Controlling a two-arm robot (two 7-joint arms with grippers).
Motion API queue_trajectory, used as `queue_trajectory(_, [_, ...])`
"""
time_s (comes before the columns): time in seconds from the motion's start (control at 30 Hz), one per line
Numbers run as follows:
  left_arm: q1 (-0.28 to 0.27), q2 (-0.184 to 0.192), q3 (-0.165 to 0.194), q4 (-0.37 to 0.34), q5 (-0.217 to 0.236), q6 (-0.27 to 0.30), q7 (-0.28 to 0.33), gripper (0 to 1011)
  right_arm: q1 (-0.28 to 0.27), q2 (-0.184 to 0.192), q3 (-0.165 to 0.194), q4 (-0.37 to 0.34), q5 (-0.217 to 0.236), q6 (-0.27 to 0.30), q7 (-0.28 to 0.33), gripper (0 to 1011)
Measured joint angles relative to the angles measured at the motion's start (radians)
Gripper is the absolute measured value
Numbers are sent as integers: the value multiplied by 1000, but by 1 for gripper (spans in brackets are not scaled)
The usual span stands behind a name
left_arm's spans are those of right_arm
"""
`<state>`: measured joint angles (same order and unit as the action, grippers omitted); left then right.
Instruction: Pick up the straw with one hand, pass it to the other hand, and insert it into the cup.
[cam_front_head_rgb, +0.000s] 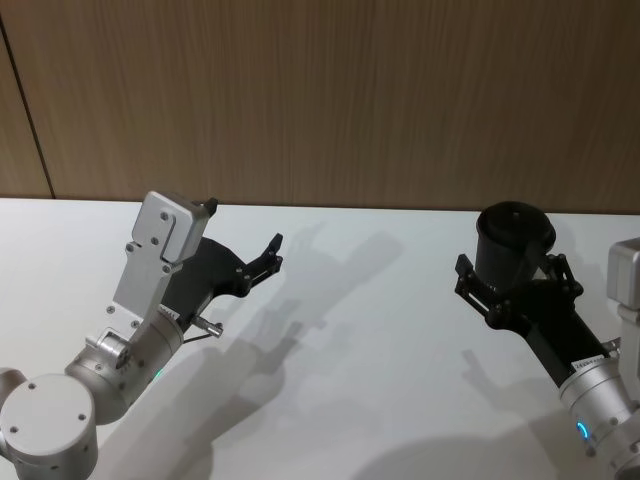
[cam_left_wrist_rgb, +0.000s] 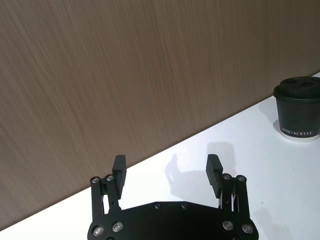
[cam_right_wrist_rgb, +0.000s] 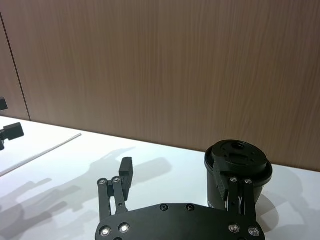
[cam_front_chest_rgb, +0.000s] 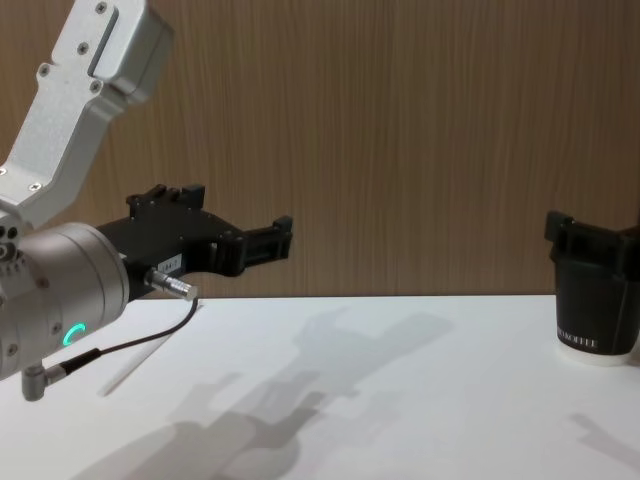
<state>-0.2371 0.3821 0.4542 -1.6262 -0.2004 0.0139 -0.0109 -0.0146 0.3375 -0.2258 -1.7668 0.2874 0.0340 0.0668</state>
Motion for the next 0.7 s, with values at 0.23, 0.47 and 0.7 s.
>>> queue_trajectory(0.23, [0, 0, 0, 0, 0, 0, 0, 1000, 0, 0, 0, 0, 0, 0, 0, 1001])
queue_trajectory(0.47, [0, 0, 0, 0, 0, 0, 0, 1000, 0, 0, 0, 0, 0, 0, 0, 1001])
queue_trajectory(0.7, [0, 0, 0, 0, 0, 0, 0, 1000, 0, 0, 0, 0, 0, 0, 0, 1001])
